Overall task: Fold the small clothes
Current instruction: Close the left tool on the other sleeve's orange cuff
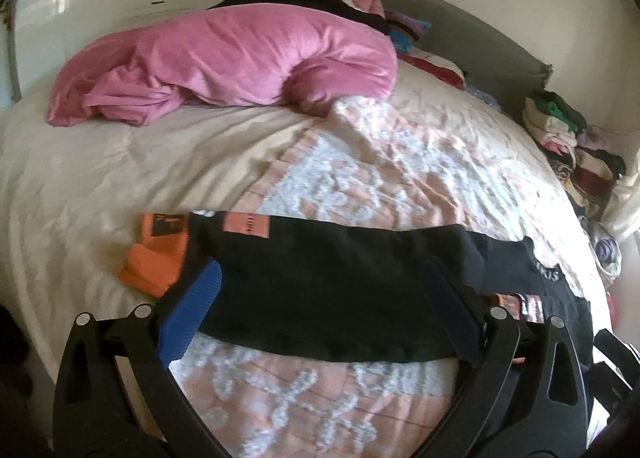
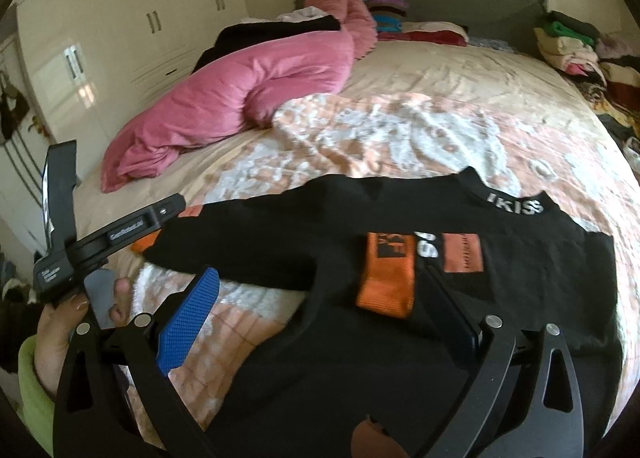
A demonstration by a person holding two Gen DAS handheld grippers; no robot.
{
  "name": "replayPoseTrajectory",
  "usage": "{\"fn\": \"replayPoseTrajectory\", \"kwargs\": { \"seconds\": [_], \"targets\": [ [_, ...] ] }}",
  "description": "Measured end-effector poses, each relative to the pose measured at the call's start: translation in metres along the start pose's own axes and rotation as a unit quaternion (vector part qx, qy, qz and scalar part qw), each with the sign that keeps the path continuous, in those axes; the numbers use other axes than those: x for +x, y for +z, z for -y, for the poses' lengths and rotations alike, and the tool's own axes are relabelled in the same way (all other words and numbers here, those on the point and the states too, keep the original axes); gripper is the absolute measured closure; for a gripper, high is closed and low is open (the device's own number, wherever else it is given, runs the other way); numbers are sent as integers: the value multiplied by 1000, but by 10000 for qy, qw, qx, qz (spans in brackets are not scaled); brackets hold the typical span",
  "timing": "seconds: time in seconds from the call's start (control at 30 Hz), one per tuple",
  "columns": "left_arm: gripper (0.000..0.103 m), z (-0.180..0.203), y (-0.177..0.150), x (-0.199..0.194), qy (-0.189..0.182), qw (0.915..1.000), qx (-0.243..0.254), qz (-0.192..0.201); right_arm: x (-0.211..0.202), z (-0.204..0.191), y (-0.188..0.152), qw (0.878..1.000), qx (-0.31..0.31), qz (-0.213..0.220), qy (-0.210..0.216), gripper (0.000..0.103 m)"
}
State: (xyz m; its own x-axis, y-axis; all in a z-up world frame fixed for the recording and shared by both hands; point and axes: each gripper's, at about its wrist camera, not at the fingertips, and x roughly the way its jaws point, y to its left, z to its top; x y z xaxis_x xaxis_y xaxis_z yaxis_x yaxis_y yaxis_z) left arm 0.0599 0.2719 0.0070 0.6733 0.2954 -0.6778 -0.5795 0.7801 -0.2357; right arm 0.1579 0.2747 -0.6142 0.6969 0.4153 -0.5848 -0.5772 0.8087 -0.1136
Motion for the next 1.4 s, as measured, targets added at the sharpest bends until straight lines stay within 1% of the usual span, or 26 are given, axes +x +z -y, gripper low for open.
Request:
{"fn": "replayPoseTrajectory", "kwargs": {
  "seconds": [0.27, 0.37, 0.47, 0.67, 0.77, 0.87, 0.97, 1.1, 1.13, 1.17, 1.2, 1.23, 1.27, 1.3, 1.33, 1.4],
  "targets": [
    [9, -21, 3, 6, 260, 9994, -214, -41, 17, -26, -1, 9993, -249, -135, 251, 4],
    [9, -31, 4, 11, 343, 9989, -287, -130, 23, -30, -3, 9990, -254, -177, 323, 4],
    [9, -44, 4, 17, 413, 9976, -494, -235, 27, -32, -5, 9988, -248, -218, 357, 4],
    [9, -73, 2, 23, 617, 9932, -940, -317, 32, -29, -11, 9986, -172, -288, 419, 4],
    [9, -87, -1, 32, 786, 9893, -1145, -441, 34, -30, -14, 9984, -162, -325, 444, 4],
    [9, -97, -5, 39, 874, 9863, -1295, -528, 35, -30, -17, 9982, -151, -351, 466, 4],
    [9, -106, -8, 49, 804, 9840, -1456, -642, 36, -29, -21, 9980, -114, -382, 489, 4],
    [11, -111, -10, 48, 555, 9837, -1658, -419, 38, -27, -27, 9978, -33, -422, 512, 4],
    [14, -111, -9, 47, 515, 9842, -1651, -383, 38, -25, -28, 9977, -4, -437, 518, 4],
    [25, -110, -8, 46, 479, 9849, -1624, -360, 38, -24, -29, 9977, 20, -445, 515, 4],
    [41, -109, -7, 47, 422, 9854, -1612, -354, 38, -23, -30, 9977, 47, -452, 510, 4],
    [50, -109, -7, 49, 385, 9853, -1621, -365, 38, -22, -31, 9976, 62, -452, 512, 4],
    [53, -109, -8, 50, 382, 9852, -1630, -379, 37, -21, -32, 9977, 79, -445, 514, 4],
    [64, -110, -8, 51, 397, 9851, -1627, -378, 35, -20, -32, 9977, 104, -430, 510, 4],
    [81, -109, -7, 51, 430, 9852, -1622, -359, 34, -18, -32, 9977, 129, -415, 512, 4],
    [91, -110, -5, 48, 385, 9858, -1612, -262, 32, -16, -32, 9977, 176, -400, 516, 4]
  ]
}}
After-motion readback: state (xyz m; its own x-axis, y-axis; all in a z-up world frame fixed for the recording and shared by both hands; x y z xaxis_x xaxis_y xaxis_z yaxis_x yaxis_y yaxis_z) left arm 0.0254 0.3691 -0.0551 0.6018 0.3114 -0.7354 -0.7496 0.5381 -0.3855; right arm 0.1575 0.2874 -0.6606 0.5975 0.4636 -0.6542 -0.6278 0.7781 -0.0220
